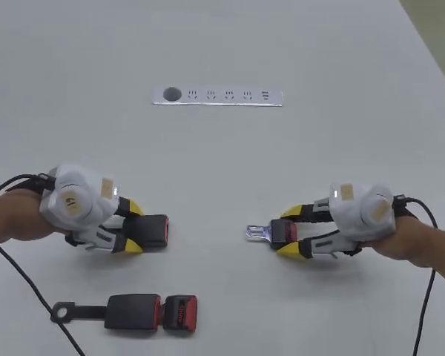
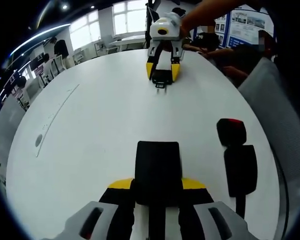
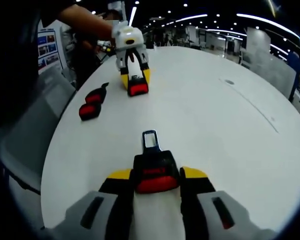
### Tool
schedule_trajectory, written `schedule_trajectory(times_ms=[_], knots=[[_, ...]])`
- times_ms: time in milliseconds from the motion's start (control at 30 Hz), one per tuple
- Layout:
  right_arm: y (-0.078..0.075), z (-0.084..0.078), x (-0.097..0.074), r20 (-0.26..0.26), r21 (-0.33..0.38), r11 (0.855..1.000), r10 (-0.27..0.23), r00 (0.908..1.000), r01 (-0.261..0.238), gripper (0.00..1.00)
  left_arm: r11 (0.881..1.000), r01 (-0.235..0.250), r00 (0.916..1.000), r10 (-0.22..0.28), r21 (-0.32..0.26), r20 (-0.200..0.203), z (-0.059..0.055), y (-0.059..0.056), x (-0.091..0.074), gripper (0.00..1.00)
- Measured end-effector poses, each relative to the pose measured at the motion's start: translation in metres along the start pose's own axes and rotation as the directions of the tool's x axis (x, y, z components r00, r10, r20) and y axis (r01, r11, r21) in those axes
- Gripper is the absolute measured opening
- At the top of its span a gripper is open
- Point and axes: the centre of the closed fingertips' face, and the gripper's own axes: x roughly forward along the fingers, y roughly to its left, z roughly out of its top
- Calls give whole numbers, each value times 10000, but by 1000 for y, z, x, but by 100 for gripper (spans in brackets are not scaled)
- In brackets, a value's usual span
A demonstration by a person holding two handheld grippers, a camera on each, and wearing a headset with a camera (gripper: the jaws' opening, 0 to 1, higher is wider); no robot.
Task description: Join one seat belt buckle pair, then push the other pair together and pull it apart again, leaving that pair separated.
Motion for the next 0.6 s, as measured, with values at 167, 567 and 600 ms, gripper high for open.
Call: schedule_trajectory(times_ms=[167, 567, 600], knots=[[1, 7, 7, 163, 29, 10000, 35, 9999, -35, 37, 10000, 42, 9999, -42, -10, -106, 0, 0, 0, 35], [8, 28, 28, 572, -88, 9999, 146, 9983, -142, 37, 9999, 59, 9994, -63, -127, -354, -1, 0, 0, 34], [8, 29, 29, 575, -87, 9998, 175, 9982, -170, 37, 9999, 59, 9993, -64, -141, -363, -1, 0, 0, 34]])
